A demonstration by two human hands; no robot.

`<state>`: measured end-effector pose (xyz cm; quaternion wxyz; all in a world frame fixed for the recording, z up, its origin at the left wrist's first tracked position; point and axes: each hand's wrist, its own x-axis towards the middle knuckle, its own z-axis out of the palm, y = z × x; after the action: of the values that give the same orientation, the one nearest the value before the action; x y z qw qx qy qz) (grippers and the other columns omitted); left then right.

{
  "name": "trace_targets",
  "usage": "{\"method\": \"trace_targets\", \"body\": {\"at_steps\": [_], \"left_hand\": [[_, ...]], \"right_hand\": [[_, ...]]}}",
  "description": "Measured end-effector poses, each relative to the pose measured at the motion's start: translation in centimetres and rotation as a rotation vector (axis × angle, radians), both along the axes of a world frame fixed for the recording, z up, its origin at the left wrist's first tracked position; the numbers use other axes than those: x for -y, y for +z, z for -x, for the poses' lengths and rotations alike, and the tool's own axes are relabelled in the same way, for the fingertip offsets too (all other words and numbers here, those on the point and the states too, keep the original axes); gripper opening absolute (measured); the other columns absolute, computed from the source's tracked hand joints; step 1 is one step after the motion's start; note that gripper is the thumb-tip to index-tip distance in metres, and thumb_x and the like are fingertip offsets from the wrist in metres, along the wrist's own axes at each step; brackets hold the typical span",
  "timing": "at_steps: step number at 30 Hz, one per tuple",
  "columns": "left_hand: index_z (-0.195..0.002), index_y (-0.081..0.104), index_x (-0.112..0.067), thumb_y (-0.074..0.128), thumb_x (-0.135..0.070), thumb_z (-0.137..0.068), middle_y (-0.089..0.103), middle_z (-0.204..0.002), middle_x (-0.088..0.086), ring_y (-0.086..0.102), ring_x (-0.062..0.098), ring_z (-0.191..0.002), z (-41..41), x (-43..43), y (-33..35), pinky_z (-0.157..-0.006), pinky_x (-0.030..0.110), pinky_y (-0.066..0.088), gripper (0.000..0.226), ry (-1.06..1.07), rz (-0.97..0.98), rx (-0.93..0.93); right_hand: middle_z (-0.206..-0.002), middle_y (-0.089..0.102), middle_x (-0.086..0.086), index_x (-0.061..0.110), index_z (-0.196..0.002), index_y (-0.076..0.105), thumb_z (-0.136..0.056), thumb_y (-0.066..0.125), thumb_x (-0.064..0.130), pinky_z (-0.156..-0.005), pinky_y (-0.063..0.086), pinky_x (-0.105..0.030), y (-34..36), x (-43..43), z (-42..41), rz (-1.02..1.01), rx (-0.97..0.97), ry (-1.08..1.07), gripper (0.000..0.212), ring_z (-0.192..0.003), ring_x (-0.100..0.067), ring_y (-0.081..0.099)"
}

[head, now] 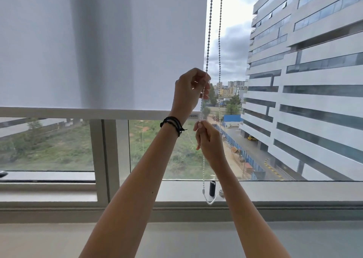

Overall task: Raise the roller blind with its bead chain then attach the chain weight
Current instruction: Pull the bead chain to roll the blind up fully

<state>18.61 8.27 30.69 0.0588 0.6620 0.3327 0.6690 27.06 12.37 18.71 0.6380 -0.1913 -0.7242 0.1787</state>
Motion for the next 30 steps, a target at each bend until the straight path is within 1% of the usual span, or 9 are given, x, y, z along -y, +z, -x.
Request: {"method": "trace_targets", "body": {"at_steps": [3,7,12,15,19,23,27,28,30], "left_hand": [[-0.09,0.059,0.0,0.053,-0.002,-0.094,0.06,-0.065,0.005,0.059,0.014,-0.056,0.1,0.2,0.0,-0.055,0.026,0.056,0.008,-0.025,0.01,-0.027],[-0.092,0.059,0.003,0.051,0.0,-0.094,0.059,-0.065,0.006,0.058,0.006,-0.053,0.5,0.4,-0.1,-0.054,0.021,0.054,0.009,-0.078,0.038,-0.013],[-0.093,0.059,0.001,0.051,-0.002,-0.095,0.06,-0.066,0.006,0.058,0.007,-0.054,0.3,0.4,-0.2,-0.053,0.021,0.054,0.009,-0.086,0.049,-0.026],[-0.091,0.06,-0.004,0.05,-0.003,-0.095,0.06,-0.065,0.004,0.058,0.006,-0.054,0.2,0.3,-0.8,-0.055,0.022,0.055,0.011,-0.096,0.067,-0.052],[-0.095,0.061,-0.002,0.05,-0.003,-0.095,0.06,-0.067,0.006,0.059,0.002,-0.054,0.5,0.0,-2.4,-0.058,0.022,0.056,0.012,-0.115,0.1,-0.027],[-0.096,0.062,-0.002,0.048,0.0,-0.096,0.06,-0.068,0.007,0.06,0.003,-0.055,0.6,-0.6,-4.0,-0.057,0.022,0.055,0.014,-0.132,0.113,-0.007],[-0.095,0.061,-0.004,0.048,0.0,-0.096,0.06,-0.068,0.005,0.06,-0.001,-0.055,0.6,-1.1,-5.8,-0.056,0.019,0.055,0.014,-0.149,0.121,0.008],[-0.095,0.062,-0.004,0.048,0.0,-0.095,0.06,-0.068,0.005,0.06,-0.001,-0.055,0.7,-1.2,-6.3,-0.055,0.019,0.055,0.014,-0.152,0.129,0.018],[-0.096,0.061,-0.003,0.049,0.001,-0.095,0.061,-0.068,0.004,0.06,-0.001,-0.055,0.8,-1.6,-7.4,-0.055,0.019,0.055,0.013,-0.158,0.143,0.03]], "right_hand": [[-0.046,0.04,-0.002,0.011,-0.079,0.052,-0.099,0.035,0.005,-0.035,0.04,-0.017,-0.2,0.0,0.0,-0.011,0.005,0.017,0.027,-0.035,-0.006,0.036],[-0.047,0.041,-0.003,0.011,-0.079,0.052,-0.099,0.035,0.005,-0.035,0.041,-0.018,-0.4,0.1,-0.1,-0.011,-0.001,0.021,0.027,-0.036,-0.008,0.037],[-0.047,0.042,0.0,0.01,-0.079,0.052,-0.099,0.035,0.006,-0.036,0.039,-0.015,-0.7,0.5,-0.2,-0.012,-0.015,0.031,0.026,-0.036,-0.005,0.038],[-0.047,0.042,-0.001,0.009,-0.079,0.052,-0.099,0.035,0.006,-0.035,0.039,-0.017,-1.5,0.6,-0.4,-0.008,-0.018,0.02,0.027,-0.036,-0.007,0.038],[-0.047,0.042,0.002,0.01,-0.079,0.052,-0.1,0.035,0.006,-0.034,0.04,-0.025,-2.9,0.6,-0.5,0.016,0.004,0.018,0.027,-0.036,-0.007,0.037],[-0.047,0.042,0.001,0.012,-0.078,0.051,-0.099,0.036,0.005,-0.034,0.038,-0.018,-4.4,0.7,-0.4,0.038,0.0,0.004,0.027,-0.036,-0.006,0.038],[-0.048,0.04,0.003,0.007,-0.078,0.052,-0.099,0.036,0.006,-0.035,0.039,-0.033,-6.1,0.6,-0.6,0.103,0.011,0.026,0.026,-0.038,-0.005,0.035],[-0.048,0.039,0.004,0.006,-0.078,0.052,-0.099,0.036,0.005,-0.035,0.038,-0.033,-6.5,0.6,-0.6,0.12,0.016,0.032,0.026,-0.038,-0.005,0.034],[-0.049,0.038,0.004,0.006,-0.078,0.052,-0.098,0.036,0.002,-0.034,0.037,-0.026,-7.5,0.5,-0.7,0.147,0.021,0.045,0.025,-0.039,-0.004,0.033]]}}
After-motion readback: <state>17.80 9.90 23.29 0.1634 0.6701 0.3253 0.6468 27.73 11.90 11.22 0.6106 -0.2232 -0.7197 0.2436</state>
